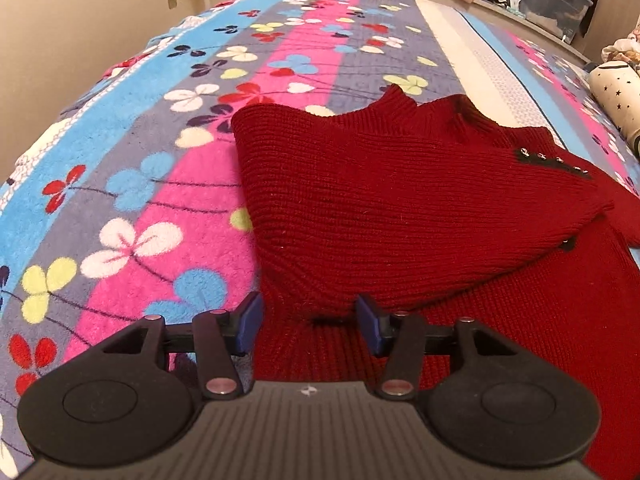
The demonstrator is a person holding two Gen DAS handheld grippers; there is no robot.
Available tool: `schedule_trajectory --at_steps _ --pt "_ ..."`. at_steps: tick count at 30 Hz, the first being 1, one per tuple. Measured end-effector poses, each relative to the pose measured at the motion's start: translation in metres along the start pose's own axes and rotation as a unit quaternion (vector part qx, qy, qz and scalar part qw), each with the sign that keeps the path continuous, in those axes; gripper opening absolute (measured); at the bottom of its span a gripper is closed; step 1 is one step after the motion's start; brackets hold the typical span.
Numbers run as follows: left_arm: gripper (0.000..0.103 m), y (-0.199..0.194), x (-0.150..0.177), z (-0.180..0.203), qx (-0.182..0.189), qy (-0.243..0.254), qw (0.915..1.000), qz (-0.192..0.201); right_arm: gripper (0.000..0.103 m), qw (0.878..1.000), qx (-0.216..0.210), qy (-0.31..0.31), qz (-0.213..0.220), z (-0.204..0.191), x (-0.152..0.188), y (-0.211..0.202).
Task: Fold small clothes
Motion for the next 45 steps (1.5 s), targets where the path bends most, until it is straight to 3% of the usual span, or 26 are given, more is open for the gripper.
schedule_trajectory --at_steps 8,16,21,22,24,27,31,34,36,38,40,41,43,45 --pt "0.057 0.002 -0.001 0.004 -0.003 0.005 1.0 0.001 0.043 0.993 -0.021 0.115 0.007 0.04 -0.025 0.047" --pt "0.059 0.003 0.001 0.0 0.002 0.009 1.0 0.003 0.041 0.991 -0.036 0.126 0.032 0.051 -0.033 0.074" --pt "0.059 0.004 0.0 0.001 0.0 0.009 1.0 0.002 0.03 0.995 -0.011 0.082 0.048 0.043 -0.031 0.075" --pt "0.059 0.003 0.0 0.001 0.0 0.007 1.0 0.002 0.021 0.996 -0.004 0.078 0.05 0.042 -0.031 0.074" --pt "0.059 0.002 -0.001 0.0 0.002 0.006 1.0 0.003 0.017 0.996 0.018 0.066 0.055 0.036 -0.034 0.07" --pt "0.059 -0.001 -0.001 -0.004 0.005 0.001 1.0 0.005 0.016 0.994 0.05 -0.001 0.098 0.0 -0.037 0.05" --pt "0.058 -0.008 -0.006 -0.014 0.001 -0.021 0.9997 0.012 0.015 0.975 0.064 -0.137 0.165 -0.081 -0.026 0.009" --pt "0.058 -0.014 -0.011 -0.021 0.005 -0.046 0.9987 0.022 0.014 0.945 0.009 -0.245 0.219 -0.161 0.01 -0.033" --pt "0.058 -0.019 -0.014 -0.024 0.009 -0.056 0.998 0.027 0.014 0.918 -0.082 -0.319 0.223 -0.222 0.056 -0.059" --pt "0.058 -0.023 -0.014 -0.029 0.013 -0.068 0.9971 0.032 0.015 0.894 -0.181 -0.363 0.187 -0.271 0.107 -0.076" --pt "0.058 -0.026 -0.015 -0.037 0.014 -0.085 0.9956 0.036 0.015 0.879 -0.265 -0.382 0.108 -0.311 0.16 -0.079" --pt "0.058 -0.027 -0.015 -0.041 0.016 -0.096 0.9946 0.037 0.022 0.87 -0.29 -0.393 0.062 -0.326 0.19 -0.076" --pt "0.058 -0.028 -0.016 -0.049 0.022 -0.114 0.9925 0.039 0.046 0.857 -0.305 -0.414 -0.031 -0.34 0.237 -0.063" --pt "0.057 -0.03 -0.015 -0.054 0.033 -0.13 0.9902 0.04 0.044 0.847 -0.28 -0.434 -0.124 -0.335 0.27 -0.047"
Point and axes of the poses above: each gripper's, at about its wrist camera, not at the fingertips, and y roughly the way its jaws point, z to its right, x to its underside, the point moved 1 cm from there along y, roughly the way its jaws point, and after that the axes turned 4 degrees about x, right-handed, at the moved point
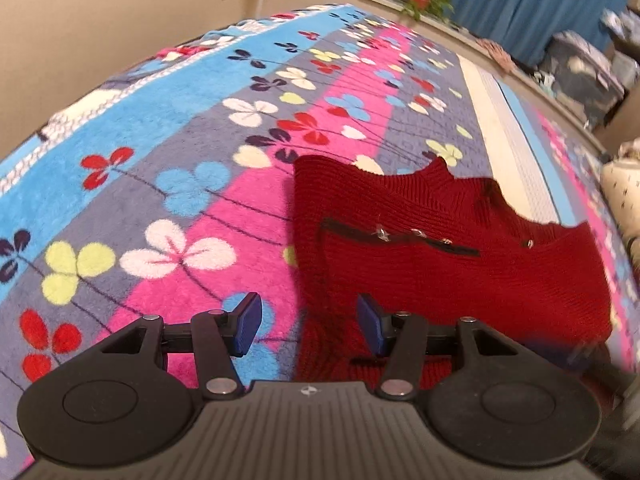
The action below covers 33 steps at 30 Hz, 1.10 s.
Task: Fold small clothes
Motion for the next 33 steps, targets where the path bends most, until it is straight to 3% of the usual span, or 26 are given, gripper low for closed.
schedule_trajectory --at_steps 2,4,8,11,14,16,18,21,24,26,29,30,32,33 --pt "0.054 -0.002 -0.001 -0.003 0.012 -0.013 0.9998 0.005 0.044 0.999 0.02 0.016 -0.035 0.006 0.016 -0.005" --pt "0.043 -0.005 -0.004 -0.006 0.027 -0.027 0.9992 0.014 0.044 0.998 0.029 0.026 -0.043 0.019 0.021 -0.03" --pt "0.041 -0.002 -0.007 -0.01 0.07 -0.071 0.9945 0.031 0.049 0.997 0.067 0.008 -0.023 0.046 0.024 -0.104" --pt "0.041 0.011 -0.006 -0.003 0.1 -0.087 0.9911 0.017 0.054 0.995 0.098 0.023 -0.005 0.076 0.033 -0.145" --pt "0.04 0.026 0.0 0.01 0.078 -0.06 0.9951 0.004 0.056 0.988 0.133 0.075 0.025 0.105 0.06 -0.17" --pt "0.008 0.03 0.003 0.018 0.054 -0.033 0.9979 0.01 0.056 0.978 0.171 0.119 0.012 0.127 0.08 -0.166" --pt "0.006 0.024 0.003 0.023 0.034 -0.018 0.9988 0.03 0.055 0.964 0.207 0.168 -0.011 0.146 0.086 -0.159" --pt "0.006 0.016 0.004 0.028 0.026 -0.016 0.9983 0.05 0.054 0.958 0.23 0.169 -0.013 0.161 0.084 -0.152" --pt "0.011 0.025 0.011 0.04 -0.021 0.037 0.9988 0.025 0.054 0.952 0.246 0.18 -0.021 0.169 0.084 -0.147" --pt "0.013 0.019 0.011 0.047 -0.043 0.063 0.996 0.047 0.054 0.948 0.259 0.181 -0.04 0.172 0.087 -0.14" --pt "0.013 0.003 0.013 0.054 -0.02 0.084 0.9915 0.098 0.054 0.94 0.279 0.186 -0.057 0.179 0.096 -0.139" --pt "0.017 0.006 0.016 0.055 -0.007 0.089 0.9913 0.097 0.054 0.938 0.282 0.193 -0.058 0.18 0.098 -0.141" --pt "0.022 0.03 0.027 0.051 -0.015 0.099 0.9944 0.034 0.054 0.933 0.287 0.208 -0.061 0.18 0.101 -0.149" --pt "0.023 0.033 0.032 0.05 -0.019 0.099 0.9945 0.03 0.054 0.93 0.288 0.221 -0.06 0.18 0.102 -0.157"
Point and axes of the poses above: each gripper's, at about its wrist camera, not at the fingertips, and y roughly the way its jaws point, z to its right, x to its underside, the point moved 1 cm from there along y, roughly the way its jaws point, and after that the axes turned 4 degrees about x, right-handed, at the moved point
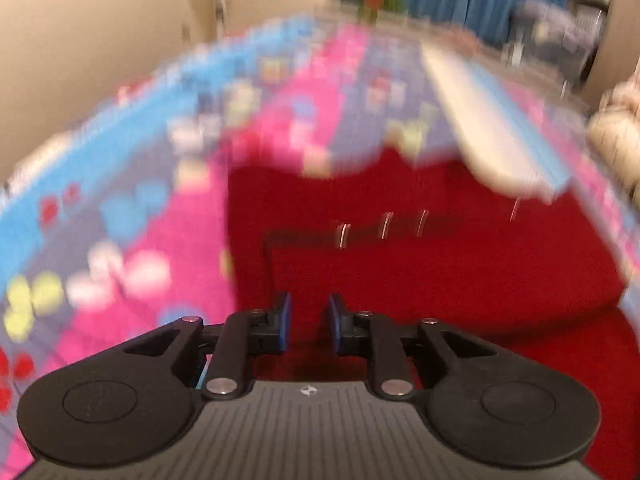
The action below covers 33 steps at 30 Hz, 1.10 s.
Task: Fold small clothes
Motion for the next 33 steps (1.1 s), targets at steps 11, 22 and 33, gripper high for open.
schedule_trajectory --at_steps 11,22,33 --pt "0.039 -0.128 0.025 0.02 0.031 0.021 0.9966 0.073 0.056 0.996 -0.011 -0.037 0.082 0.034 0.031 -0.115" --pt "0.044 -0.222 0.157 -0.016 0.023 0.008 0.9992 0.03 0.056 0.997 -0.038 -0.053 0.047 0.069 0.072 -0.119" --pt "0.054 -0.194 0.233 -0.05 0.013 -0.072 0.9931 -0.091 0.058 0.996 -0.034 -0.067 -0.056 0.088 0.099 -0.075"
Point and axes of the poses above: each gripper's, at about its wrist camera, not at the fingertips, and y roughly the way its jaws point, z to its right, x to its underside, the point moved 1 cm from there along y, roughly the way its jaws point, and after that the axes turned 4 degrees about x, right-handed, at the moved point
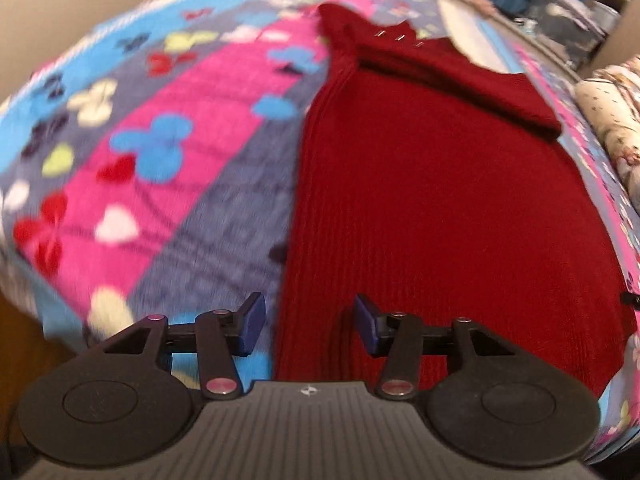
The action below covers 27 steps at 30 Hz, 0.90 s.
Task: Fold small clothes
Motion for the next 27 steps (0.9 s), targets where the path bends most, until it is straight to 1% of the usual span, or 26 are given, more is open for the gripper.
schedule_trajectory --at_steps 2,5,6,7,8,9,10,11,12,13,14,16,18,19,20,21,23,24,25,27 --pt "0.054 0.006 0.0 0.001 0.002 -0.005 0.9999 -0.012 0.06 1.0 -0.01 0.004 -0.006 -0.002 0.0 0.002" --pt "0.053 0.01 0.0 0.007 0.003 0.007 0.9999 -0.014 0.062 1.0 -0.013 -0.006 -0.008 -0.008 0.001 0.003" --pt "0.052 0.01 0.001 0.008 0.002 0.012 0.9998 -0.013 0.062 1.0 -0.017 -0.012 -0.009 -0.01 0.001 0.003" --pt "0.045 0.01 0.002 0.01 0.005 0.018 0.9998 -0.011 0.061 1.0 -0.017 -0.015 -0.009 -0.011 0.001 0.003" --pt "0.041 0.009 0.002 0.012 0.009 0.022 0.9997 -0.009 0.054 1.0 -0.017 -0.02 -0.008 -0.013 0.001 0.003" --pt "0.031 0.008 0.003 0.014 0.015 0.028 0.9995 -0.008 0.05 0.999 -0.021 -0.025 -0.007 -0.014 0.002 0.003" --pt "0.025 0.007 0.004 0.016 0.019 0.034 0.9992 -0.006 0.04 0.999 -0.025 -0.029 -0.005 -0.016 0.002 0.003" --pt "0.02 0.006 0.004 0.019 0.019 0.045 0.9988 0.0 0.024 0.999 -0.027 -0.032 -0.003 -0.017 0.002 0.002" --pt "0.011 0.003 0.003 0.022 0.023 0.052 0.9983 0.005 0.021 0.999 -0.034 -0.032 -0.001 -0.018 0.002 0.001" --pt "0.011 -0.001 0.003 0.024 0.035 0.055 0.9977 0.014 0.019 0.999 -0.047 -0.023 0.0 -0.017 0.001 -0.001" --pt "0.011 -0.009 0.003 0.026 0.055 0.055 0.9966 0.026 0.018 0.998 -0.057 -0.013 0.004 -0.015 0.0 -0.005" --pt "0.011 -0.026 0.002 0.028 0.089 0.056 0.9928 0.056 0.017 0.996 -0.087 0.006 0.025 -0.011 -0.005 -0.019" --pt "0.011 -0.038 0.004 0.027 0.111 0.048 0.9896 0.078 0.017 0.99 -0.126 0.024 0.059 -0.006 -0.01 -0.04" --pt "0.011 -0.039 0.005 0.026 0.115 0.039 0.9895 0.079 0.017 0.988 -0.135 0.032 0.069 -0.002 -0.012 -0.047" --pt "0.012 -0.036 0.005 0.025 0.111 0.03 0.9907 0.072 0.017 0.988 -0.131 0.04 0.071 0.003 -0.013 -0.048" --pt "0.012 -0.031 0.005 0.023 0.105 0.023 0.9925 0.058 0.018 0.99 -0.117 0.047 0.063 0.007 -0.012 -0.045" --pt "0.016 -0.019 0.005 0.02 0.098 0.009 0.9947 0.028 0.02 0.993 -0.1 0.054 0.031 0.009 -0.009 -0.032" --pt "0.026 -0.014 0.006 0.019 0.098 0.006 0.995 0.015 0.022 0.994 -0.097 0.049 0.014 0.006 -0.006 -0.024" --pt "0.034 -0.01 0.007 0.019 0.098 0.004 0.9952 0.003 0.026 0.995 -0.094 0.038 0.0 0.003 -0.005 -0.018" --pt "0.036 -0.006 0.009 0.021 0.084 0.013 0.9964 -0.006 0.033 0.996 -0.079 0.013 -0.025 -0.006 0.0 -0.007"
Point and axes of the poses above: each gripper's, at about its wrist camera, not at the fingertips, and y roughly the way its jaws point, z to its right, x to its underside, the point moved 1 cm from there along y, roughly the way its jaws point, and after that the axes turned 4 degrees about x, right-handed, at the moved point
